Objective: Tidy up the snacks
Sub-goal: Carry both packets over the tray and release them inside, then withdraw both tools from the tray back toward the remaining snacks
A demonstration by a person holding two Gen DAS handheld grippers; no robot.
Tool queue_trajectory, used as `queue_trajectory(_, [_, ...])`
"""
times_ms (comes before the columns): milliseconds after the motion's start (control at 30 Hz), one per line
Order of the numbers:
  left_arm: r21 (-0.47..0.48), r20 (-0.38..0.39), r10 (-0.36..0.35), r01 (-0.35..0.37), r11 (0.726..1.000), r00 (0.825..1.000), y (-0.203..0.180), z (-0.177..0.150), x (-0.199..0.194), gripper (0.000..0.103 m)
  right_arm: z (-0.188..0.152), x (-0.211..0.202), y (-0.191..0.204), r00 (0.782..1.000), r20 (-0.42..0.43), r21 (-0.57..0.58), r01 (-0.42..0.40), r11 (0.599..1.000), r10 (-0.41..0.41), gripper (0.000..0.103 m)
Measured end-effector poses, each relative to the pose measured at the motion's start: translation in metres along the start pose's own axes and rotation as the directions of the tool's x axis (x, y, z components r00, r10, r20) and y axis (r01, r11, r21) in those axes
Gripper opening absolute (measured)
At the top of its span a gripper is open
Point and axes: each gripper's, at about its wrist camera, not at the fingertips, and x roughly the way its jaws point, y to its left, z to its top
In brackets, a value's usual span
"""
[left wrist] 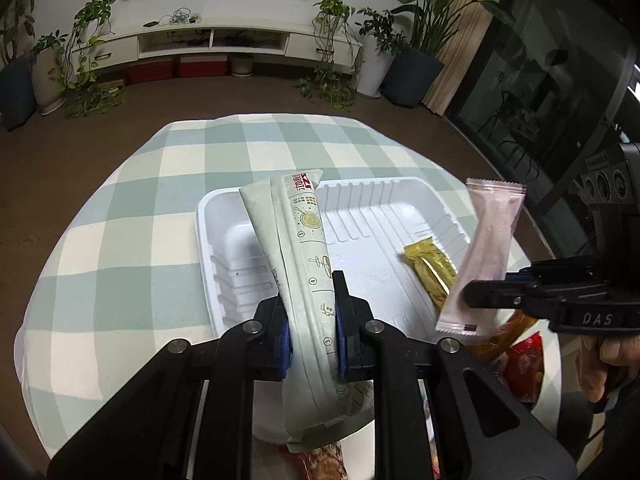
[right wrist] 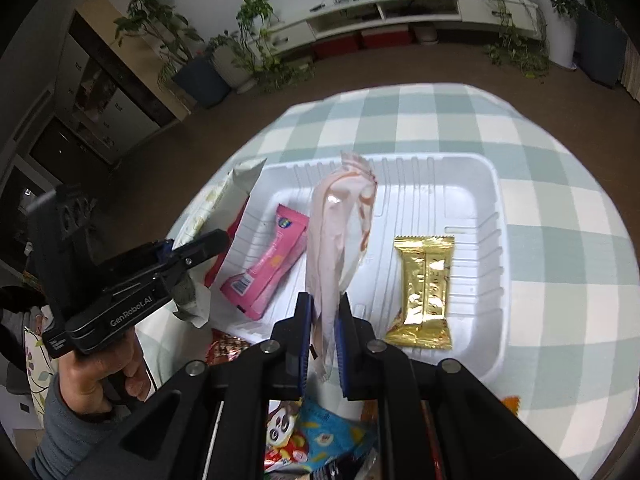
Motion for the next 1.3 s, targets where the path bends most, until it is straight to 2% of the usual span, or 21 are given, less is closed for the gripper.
queue_trajectory(167, [0.023, -0.042, 0.021, -0.020, 1.000, 0.999, 0.000, -0.001, 0.030, 0.015, 0.006, 0.033, -0.005, 0.997, -0.070, -0.003, 0.018, 1.000, -0.018, 0.013])
queue_trajectory(300, [0.025, -0.044, 0.031, -0.030, 0.999, 0.999, 0.000, -0.005, 0.041, 0.015, 0.006, 0.049, -0.014, 0.995, -0.094, 0.013, 0.034, 0.999, -0.033, 0.013])
queue_trajectory(500, [0.018, -0.043, 0.055, -0.054, 0.998, 0.998, 0.005, -0.007, 0.045, 0.016, 0.006, 0.057, -0.025, 0.996, -0.091, 0.045, 0.028, 0.999, -0.024, 0.013])
queue_trajectory(733, [0.018, -0.043, 0.074, -0.073, 0.997, 0.996, 0.005, -0.009, 0.043, 0.020, 0.002, 0.055, -0.029, 0.996, -0.084, 0.045, 0.035, 0.998, -0.031, 0.019])
queue_trajectory(800, [0.019, -0.040, 0.079, -0.078, 0.997, 0.996, 0.005, -0.009, 0.041, 0.028, 0.002, 0.055, -0.027, 0.995, -0.084, 0.034, 0.047, 0.998, -0.044, 0.022])
queue_trajectory(867, [0.014, -0.028, 0.071, -0.070, 0.997, 0.997, 0.005, -0.010, 0.037, 0.052, 0.000, 0.053, -0.027, 0.995, -0.083, 0.029, 0.052, 0.998, -0.050, 0.023])
queue_trajectory(933, [0.014, -0.012, 0.066, -0.066, 0.998, 0.998, 0.005, -0.009, 0.033, 0.054, -0.001, 0.051, -0.027, 0.996, -0.077, 0.032, 0.054, 0.998, -0.052, 0.029])
queue_trajectory(1067, [0.022, 0.008, 0.064, -0.064, 0.998, 0.998, -0.001, -0.008, 0.022, 0.057, -0.001, 0.038, -0.026, 0.998, -0.040, 0.034, 0.058, 0.998, -0.057, 0.032])
queue_trajectory(1167, [0.030, 0.032, 0.061, -0.061, 0.998, 0.998, -0.005, -0.011, 0.007, 0.067, 0.000, 0.022, -0.023, 0.999, -0.003, 0.037, 0.048, 0.998, -0.048, 0.048])
queue_trajectory(1233, [0.027, 0.048, 0.059, -0.060, 0.998, 0.997, -0.007, -0.015, -0.005, 0.071, -0.001, 0.010, -0.020, 0.999, 0.020, 0.039, 0.036, 0.999, -0.037, 0.062])
queue_trajectory(1300, [0.022, 0.065, 0.052, -0.054, 0.998, 0.996, -0.009, -0.020, -0.018, 0.075, -0.004, -0.006, -0.016, 0.999, 0.048, 0.042, 0.015, 0.999, -0.017, 0.069])
